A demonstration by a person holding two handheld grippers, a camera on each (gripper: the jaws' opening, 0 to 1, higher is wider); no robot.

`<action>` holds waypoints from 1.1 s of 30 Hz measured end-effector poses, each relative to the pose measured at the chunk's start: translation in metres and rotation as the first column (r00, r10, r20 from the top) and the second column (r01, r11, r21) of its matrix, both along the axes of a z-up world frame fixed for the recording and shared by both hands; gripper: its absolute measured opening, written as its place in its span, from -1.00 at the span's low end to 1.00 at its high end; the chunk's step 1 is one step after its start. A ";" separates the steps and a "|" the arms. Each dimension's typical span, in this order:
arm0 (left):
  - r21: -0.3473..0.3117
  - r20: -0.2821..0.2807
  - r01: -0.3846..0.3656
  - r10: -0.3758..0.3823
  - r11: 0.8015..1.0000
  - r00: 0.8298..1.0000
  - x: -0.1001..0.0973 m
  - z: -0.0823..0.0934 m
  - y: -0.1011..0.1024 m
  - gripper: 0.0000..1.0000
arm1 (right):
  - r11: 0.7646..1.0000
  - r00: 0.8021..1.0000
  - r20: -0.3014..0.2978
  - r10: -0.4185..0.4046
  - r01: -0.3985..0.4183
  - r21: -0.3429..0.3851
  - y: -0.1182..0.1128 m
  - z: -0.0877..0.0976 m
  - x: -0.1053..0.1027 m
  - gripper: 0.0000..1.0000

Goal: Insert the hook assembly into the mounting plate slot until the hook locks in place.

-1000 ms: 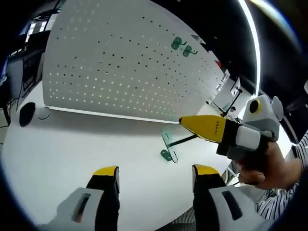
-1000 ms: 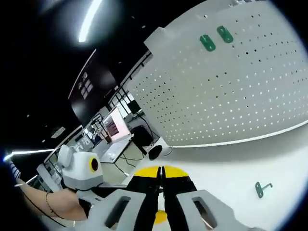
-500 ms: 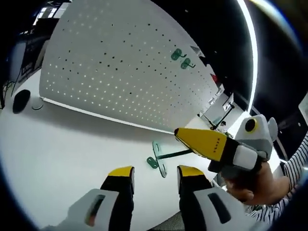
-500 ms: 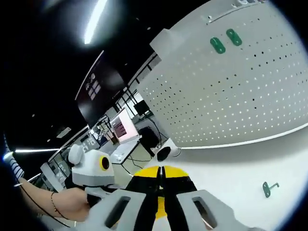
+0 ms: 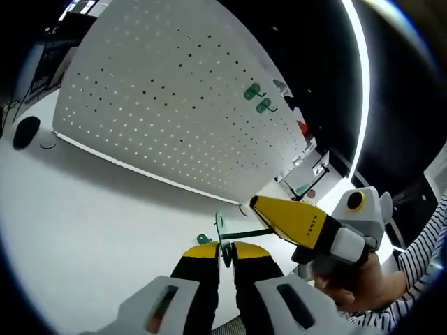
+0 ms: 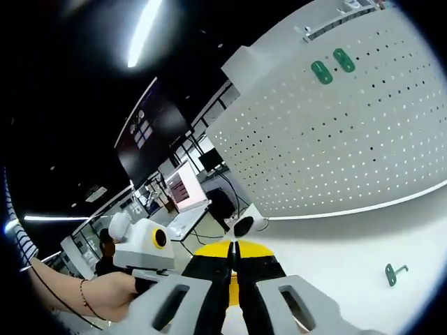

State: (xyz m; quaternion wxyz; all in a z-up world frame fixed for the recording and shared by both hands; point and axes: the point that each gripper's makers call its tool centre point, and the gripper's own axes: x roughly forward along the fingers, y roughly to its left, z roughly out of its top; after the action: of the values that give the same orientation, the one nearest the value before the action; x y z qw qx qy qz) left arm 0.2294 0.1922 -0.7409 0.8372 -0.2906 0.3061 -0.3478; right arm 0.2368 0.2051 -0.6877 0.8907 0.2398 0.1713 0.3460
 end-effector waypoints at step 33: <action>0.189 0.128 -0.033 0.009 0.981 0.992 0.011 0.007 0.023 -0.98 | 0.999 1.000 0.009 0.024 -0.023 -0.037 -0.014 0.017 0.002 -0.87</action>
State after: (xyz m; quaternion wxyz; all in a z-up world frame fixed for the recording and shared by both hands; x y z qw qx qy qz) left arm 0.2404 0.2156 -0.7343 0.8825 -0.1896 0.2815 -0.3257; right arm 0.2383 0.1914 -0.6710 0.8917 0.2195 0.1762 0.3543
